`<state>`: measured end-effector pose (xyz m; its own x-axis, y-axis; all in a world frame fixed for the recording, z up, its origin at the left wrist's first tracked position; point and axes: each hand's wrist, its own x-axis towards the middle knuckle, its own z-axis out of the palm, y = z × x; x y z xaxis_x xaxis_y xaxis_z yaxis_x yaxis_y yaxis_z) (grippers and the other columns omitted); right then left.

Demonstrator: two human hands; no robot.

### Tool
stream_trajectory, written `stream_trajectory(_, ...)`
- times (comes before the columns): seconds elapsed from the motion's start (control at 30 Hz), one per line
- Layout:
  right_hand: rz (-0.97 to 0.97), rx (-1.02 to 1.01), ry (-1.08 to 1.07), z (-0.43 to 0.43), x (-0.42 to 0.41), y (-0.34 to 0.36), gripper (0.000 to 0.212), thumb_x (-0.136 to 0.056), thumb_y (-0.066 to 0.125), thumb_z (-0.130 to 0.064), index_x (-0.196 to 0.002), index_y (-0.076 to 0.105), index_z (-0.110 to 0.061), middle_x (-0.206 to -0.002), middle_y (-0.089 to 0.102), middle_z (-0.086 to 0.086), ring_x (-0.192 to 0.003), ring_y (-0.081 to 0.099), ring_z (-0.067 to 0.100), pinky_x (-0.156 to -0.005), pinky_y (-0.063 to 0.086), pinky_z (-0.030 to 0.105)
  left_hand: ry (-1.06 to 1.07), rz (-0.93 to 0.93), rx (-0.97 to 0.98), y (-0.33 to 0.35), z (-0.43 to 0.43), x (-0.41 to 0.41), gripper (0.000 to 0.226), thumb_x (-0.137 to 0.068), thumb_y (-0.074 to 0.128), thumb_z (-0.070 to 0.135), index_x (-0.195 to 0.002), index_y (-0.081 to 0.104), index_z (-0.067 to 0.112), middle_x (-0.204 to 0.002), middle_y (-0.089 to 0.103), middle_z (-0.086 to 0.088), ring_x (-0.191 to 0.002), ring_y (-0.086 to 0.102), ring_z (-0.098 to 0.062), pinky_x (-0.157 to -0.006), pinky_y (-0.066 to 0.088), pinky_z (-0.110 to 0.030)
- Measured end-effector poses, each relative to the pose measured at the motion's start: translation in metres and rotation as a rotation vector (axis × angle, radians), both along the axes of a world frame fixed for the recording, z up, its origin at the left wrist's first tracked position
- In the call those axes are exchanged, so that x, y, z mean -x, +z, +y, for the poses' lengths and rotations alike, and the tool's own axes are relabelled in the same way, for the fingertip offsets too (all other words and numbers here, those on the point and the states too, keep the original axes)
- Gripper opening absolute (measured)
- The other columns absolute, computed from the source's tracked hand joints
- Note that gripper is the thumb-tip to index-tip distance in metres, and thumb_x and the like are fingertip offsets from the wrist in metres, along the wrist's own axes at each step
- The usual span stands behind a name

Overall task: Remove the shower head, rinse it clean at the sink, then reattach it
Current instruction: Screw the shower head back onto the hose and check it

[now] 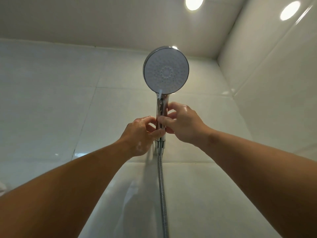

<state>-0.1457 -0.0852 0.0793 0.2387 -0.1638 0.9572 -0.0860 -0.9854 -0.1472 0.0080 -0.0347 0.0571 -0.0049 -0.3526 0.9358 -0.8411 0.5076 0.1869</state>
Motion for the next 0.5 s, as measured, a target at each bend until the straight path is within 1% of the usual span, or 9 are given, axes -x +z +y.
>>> stream_trajectory(0.07,-0.018,-0.016,0.012,-0.004,-0.003,-0.002,0.014,-0.094,0.071,-0.034,-0.104,0.065,-0.025,-0.094,0.077,0.002,-0.078,0.076,0.021,-0.082,0.063,0.043,0.052,-0.018,0.028,-0.001,-0.001,0.0,0.02,-0.092,0.069,0.039,-0.105,0.067,0.023,-0.085,0.074,0.009,-0.081,0.071,-0.016,-0.086,0.059,-0.04)
stream_trajectory(0.2,-0.075,-0.022,0.018,-0.009,-0.009,-0.012,0.007,-0.094,0.07,-0.032,-0.099,0.067,-0.029,-0.092,0.077,-0.001,-0.081,0.075,0.02,-0.083,0.062,0.043,0.1,-0.02,0.067,-0.006,-0.004,0.002,0.02,-0.093,0.066,0.043,-0.102,0.067,0.025,-0.086,0.073,0.01,-0.084,0.071,-0.018,-0.084,0.058,-0.034)
stream_trajectory(0.3,-0.148,-0.001,-0.021,-0.008,-0.013,-0.019,0.011,-0.093,0.071,-0.034,-0.101,0.069,-0.028,-0.09,0.077,-0.004,-0.079,0.073,0.018,-0.081,0.062,0.041,0.082,-0.029,0.07,-0.008,-0.003,0.002,0.028,-0.094,0.063,0.048,-0.106,0.071,0.024,-0.09,0.075,0.009,-0.086,0.071,-0.018,-0.084,0.059,-0.036)
stream_trajectory(0.4,-0.184,-0.011,-0.049,-0.007,-0.016,-0.025,0.012,-0.092,0.071,-0.038,-0.1,0.068,-0.029,-0.09,0.077,-0.004,-0.081,0.073,0.017,-0.082,0.061,0.039,0.06,-0.054,0.038,-0.007,-0.001,0.001,0.025,-0.098,0.061,0.041,-0.113,0.071,0.024,-0.094,0.075,0.009,-0.089,0.071,-0.018,-0.086,0.059,-0.039)
stream_trajectory(0.5,-0.166,-0.055,-0.059,-0.007,-0.015,-0.029,0.017,-0.093,0.07,-0.042,-0.102,0.069,-0.028,-0.092,0.076,-0.001,-0.084,0.073,0.019,-0.081,0.061,0.038,0.071,-0.085,0.021,-0.006,0.001,0.002,0.024,-0.1,0.059,0.037,-0.117,0.07,0.024,-0.098,0.075,0.008,-0.091,0.071,-0.017,-0.088,0.059,-0.043)
